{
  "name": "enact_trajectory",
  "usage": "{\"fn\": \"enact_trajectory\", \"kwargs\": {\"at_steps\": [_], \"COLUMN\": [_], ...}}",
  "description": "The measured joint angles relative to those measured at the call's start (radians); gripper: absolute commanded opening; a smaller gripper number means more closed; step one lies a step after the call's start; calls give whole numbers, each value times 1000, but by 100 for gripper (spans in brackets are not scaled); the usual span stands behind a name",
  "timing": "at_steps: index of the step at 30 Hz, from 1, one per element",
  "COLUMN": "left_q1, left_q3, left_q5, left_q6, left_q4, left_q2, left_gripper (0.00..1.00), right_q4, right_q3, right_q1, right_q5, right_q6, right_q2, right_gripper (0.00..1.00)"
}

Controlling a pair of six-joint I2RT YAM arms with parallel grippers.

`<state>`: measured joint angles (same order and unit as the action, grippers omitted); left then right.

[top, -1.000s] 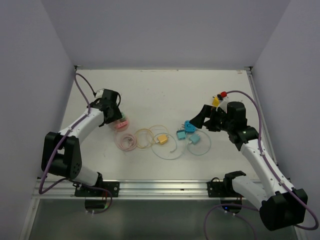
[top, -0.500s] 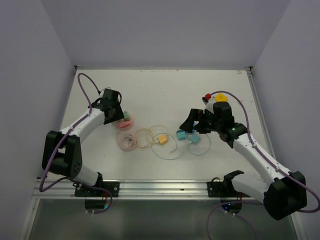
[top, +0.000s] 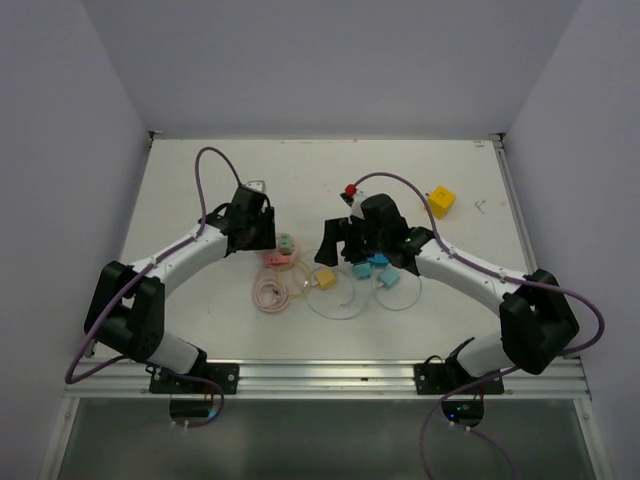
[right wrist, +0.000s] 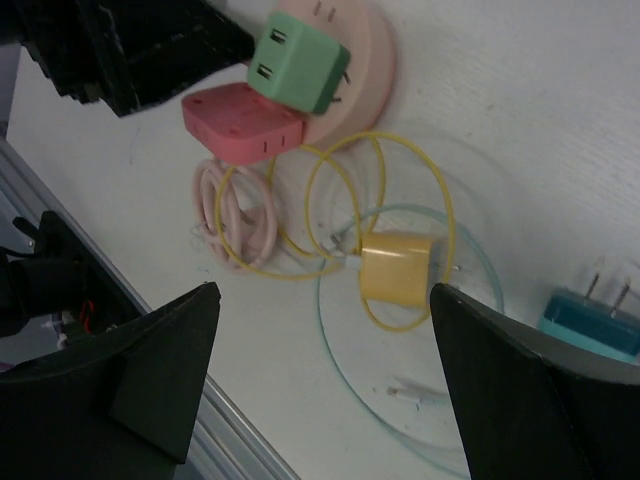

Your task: Pull the plug off the socket

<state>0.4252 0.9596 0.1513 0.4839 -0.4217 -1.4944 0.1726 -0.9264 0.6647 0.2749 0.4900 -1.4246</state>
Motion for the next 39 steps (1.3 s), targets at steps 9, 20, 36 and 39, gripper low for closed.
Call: {"fn": "enact_trajectory", "kwargs": {"at_steps": [9, 20, 36, 39], "left_q1": [23, 27, 27, 27], "left_q3": [-9, -10, -8, -1], "left_q5": [-72, -104, -183, -183], "left_q6": [-153, -241, -259, -259], "left_q4": [-5, -38, -68, -72], "left_q2": [26, 49, 32, 24], "left_gripper": [13, 12, 8, 7], "right_q4": [-82, -111, -301, -341], "right_q3": [-155, -227, -229, -195], "right_q1": [51, 90, 135, 136], "right_q5": [8, 16, 42, 59], "right_q6": [-200, -339, -447, -453], "right_q2": [-187, -326, -414, -416], "right_gripper": [89, 76, 71, 71]}}
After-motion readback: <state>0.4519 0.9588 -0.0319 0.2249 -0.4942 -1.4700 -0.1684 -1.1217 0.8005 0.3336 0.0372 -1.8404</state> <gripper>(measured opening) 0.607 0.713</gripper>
